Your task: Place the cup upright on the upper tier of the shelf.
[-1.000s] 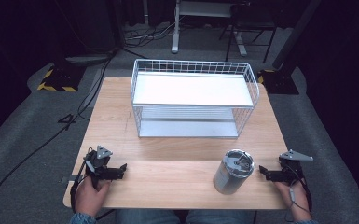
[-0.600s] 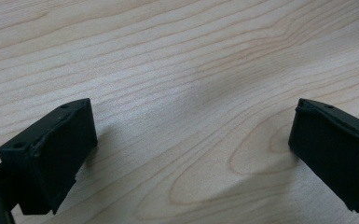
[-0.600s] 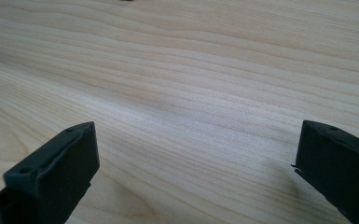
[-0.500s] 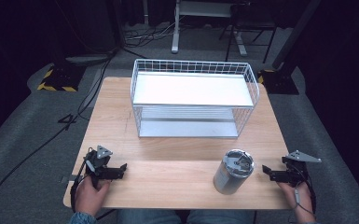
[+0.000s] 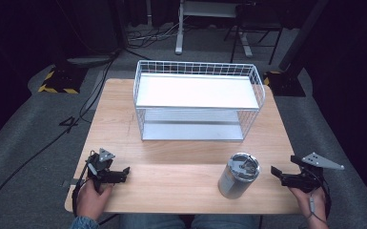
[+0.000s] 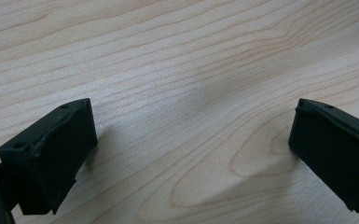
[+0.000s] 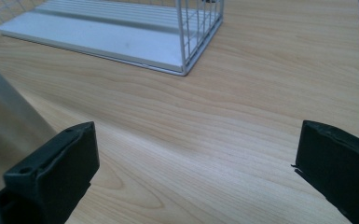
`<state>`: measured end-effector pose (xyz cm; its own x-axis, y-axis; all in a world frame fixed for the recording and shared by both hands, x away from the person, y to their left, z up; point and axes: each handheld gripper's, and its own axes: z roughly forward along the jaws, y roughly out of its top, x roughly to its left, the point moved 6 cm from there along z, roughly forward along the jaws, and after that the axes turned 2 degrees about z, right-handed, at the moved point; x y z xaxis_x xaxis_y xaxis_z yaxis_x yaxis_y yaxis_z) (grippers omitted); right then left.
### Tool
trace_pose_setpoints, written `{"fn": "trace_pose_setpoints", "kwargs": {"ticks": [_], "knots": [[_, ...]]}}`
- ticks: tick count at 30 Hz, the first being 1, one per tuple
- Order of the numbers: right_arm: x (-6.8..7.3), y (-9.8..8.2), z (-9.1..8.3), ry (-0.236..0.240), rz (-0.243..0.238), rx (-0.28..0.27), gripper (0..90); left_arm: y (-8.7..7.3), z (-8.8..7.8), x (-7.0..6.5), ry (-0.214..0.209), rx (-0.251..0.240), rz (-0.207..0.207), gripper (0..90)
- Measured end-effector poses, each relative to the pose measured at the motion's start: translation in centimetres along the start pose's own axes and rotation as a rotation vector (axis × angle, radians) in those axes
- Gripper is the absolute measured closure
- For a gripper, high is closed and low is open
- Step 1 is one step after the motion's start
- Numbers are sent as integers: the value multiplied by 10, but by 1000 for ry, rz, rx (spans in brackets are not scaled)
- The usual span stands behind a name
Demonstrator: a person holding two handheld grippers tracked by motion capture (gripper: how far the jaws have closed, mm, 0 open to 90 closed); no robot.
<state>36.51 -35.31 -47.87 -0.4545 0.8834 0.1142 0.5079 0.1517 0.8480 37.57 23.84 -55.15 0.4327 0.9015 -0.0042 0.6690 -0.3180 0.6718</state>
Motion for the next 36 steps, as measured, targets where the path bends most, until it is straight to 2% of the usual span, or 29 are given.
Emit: {"fn": "trace_pose_setpoints", "kwargs": {"ticks": [8,13,25,26,28,29,34,36], "knots": [[17,10,-13,35,-21,-22,0,0,0,0,0,0,-5,13],[29,17,-23,62,-52,-39,0,0,0,0,0,1,-4,13],[55,20,-45,112,-88,-64,0,0,0,0,0,1,-3,13],[63,21,-48,128,-107,-73,0,0,0,0,0,1,-3,13],[66,22,-49,133,-114,-76,0,0,0,0,0,1,-3,13],[74,23,-51,152,-132,-82,0,0,0,0,0,1,-4,13],[87,25,-51,177,-169,-103,0,0,0,0,0,0,-4,13],[97,26,-49,211,-187,-103,0,0,0,0,0,0,-4,13]]}}
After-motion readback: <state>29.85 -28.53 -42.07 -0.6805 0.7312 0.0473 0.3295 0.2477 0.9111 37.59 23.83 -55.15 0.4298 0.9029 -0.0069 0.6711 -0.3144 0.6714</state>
